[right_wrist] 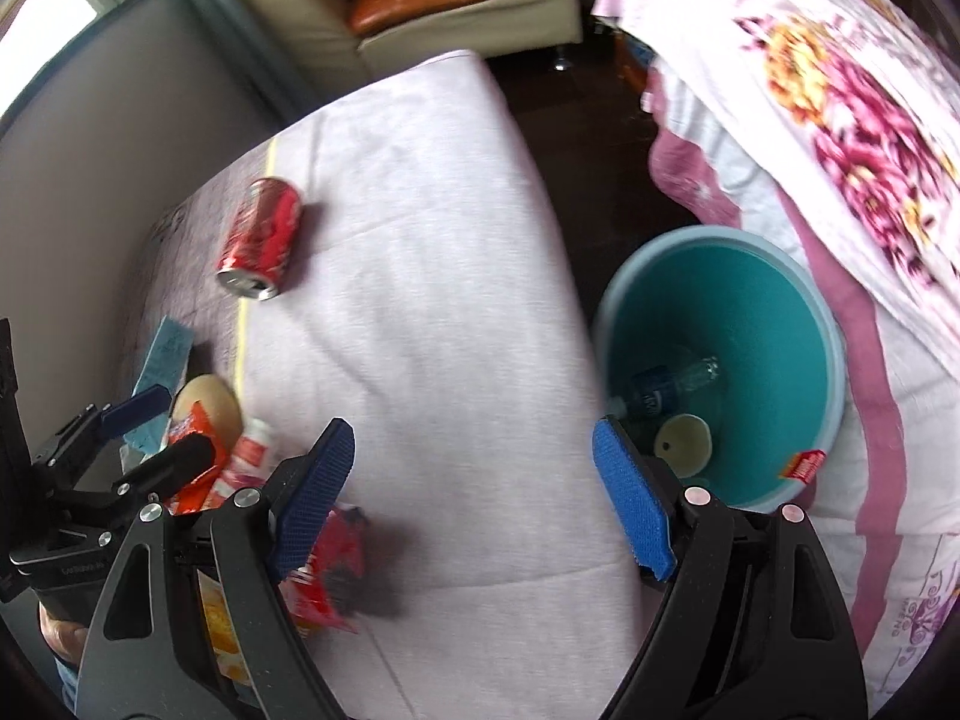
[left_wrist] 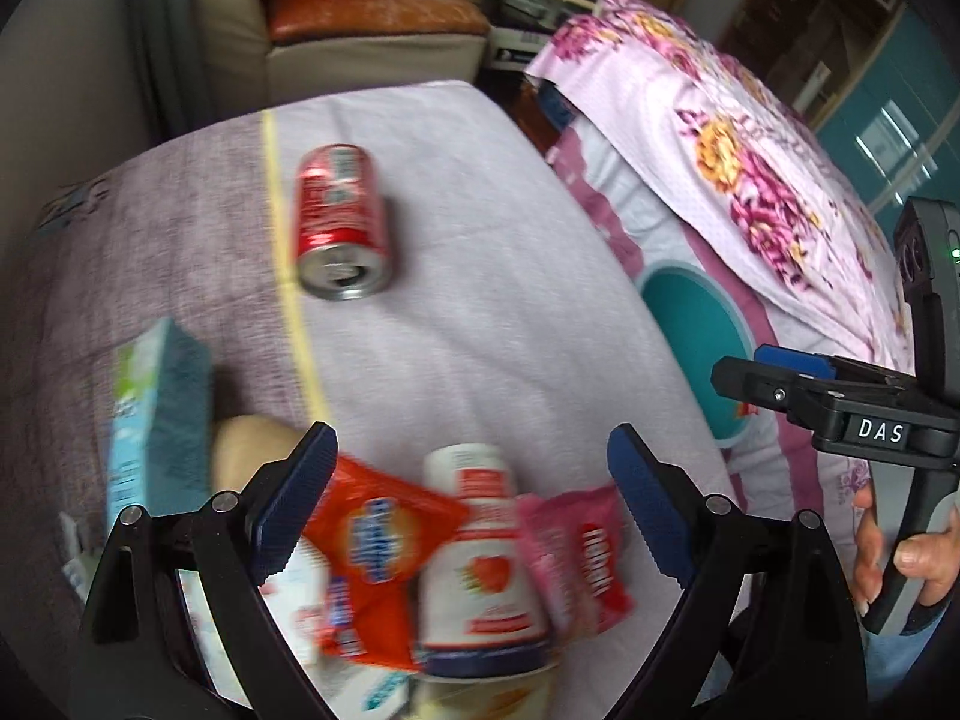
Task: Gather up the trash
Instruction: 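Move both open tools back over the trash on the bed, then grasp the blue milk carton with the left tool while the right tool grasps the red soda can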
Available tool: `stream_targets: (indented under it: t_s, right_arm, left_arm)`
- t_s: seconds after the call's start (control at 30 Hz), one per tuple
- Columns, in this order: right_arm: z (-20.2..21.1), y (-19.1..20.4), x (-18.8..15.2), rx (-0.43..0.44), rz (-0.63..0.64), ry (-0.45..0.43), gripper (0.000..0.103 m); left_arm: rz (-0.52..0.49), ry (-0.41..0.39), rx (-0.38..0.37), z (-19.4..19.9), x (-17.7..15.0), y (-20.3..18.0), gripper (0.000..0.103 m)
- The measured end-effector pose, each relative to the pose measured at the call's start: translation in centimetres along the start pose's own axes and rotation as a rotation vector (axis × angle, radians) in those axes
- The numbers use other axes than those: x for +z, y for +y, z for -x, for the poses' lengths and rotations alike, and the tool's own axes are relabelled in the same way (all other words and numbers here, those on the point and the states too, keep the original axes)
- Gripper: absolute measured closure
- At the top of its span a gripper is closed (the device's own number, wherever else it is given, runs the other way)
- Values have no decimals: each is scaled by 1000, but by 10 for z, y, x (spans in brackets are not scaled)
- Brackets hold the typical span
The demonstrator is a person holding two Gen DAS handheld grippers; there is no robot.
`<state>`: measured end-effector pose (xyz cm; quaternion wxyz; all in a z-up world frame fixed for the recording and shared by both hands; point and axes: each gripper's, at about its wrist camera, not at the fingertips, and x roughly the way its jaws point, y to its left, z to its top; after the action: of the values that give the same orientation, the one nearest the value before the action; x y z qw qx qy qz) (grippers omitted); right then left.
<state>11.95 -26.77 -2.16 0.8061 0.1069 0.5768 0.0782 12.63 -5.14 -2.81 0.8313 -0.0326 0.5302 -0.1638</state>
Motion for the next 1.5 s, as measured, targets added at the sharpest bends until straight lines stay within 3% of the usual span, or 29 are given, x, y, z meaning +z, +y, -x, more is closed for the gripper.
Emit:
stream_targets:
  t_s: [0.47, 0.7, 0.97, 1.13, 1.2, 1.23, 1.27, 1.5]
  right_arm:
    - [-20, 89, 11, -12, 134, 40, 25]
    - [-33, 119, 19, -23, 182, 60, 25]
    - [-47, 141, 30, -39, 224, 77, 25]
    - [-60, 152, 43, -60, 253, 81, 25]
    - [-65, 157, 50, -66, 261, 76, 25]
    - [-67, 161, 55, -66, 267, 72, 25]
    - [-69, 164, 60, -65, 272, 68, 25]
    - [-99, 181, 97, -41, 265, 72, 25]
  left_arm:
    - [109, -84, 103, 37, -21, 95, 11]
    - [151, -77, 175, 35, -27, 133, 11]
    - [181, -9, 174, 10, -35, 156, 11]
    - [198, -16, 133, 2, -36, 165, 11]
    - [195, -32, 109, 1, -37, 167, 23]
    - [194, -34, 98, 1, -37, 169, 46]
    - [195, -21, 103, -2, -37, 171, 53]
    - [230, -13, 70, -8, -31, 185, 53]
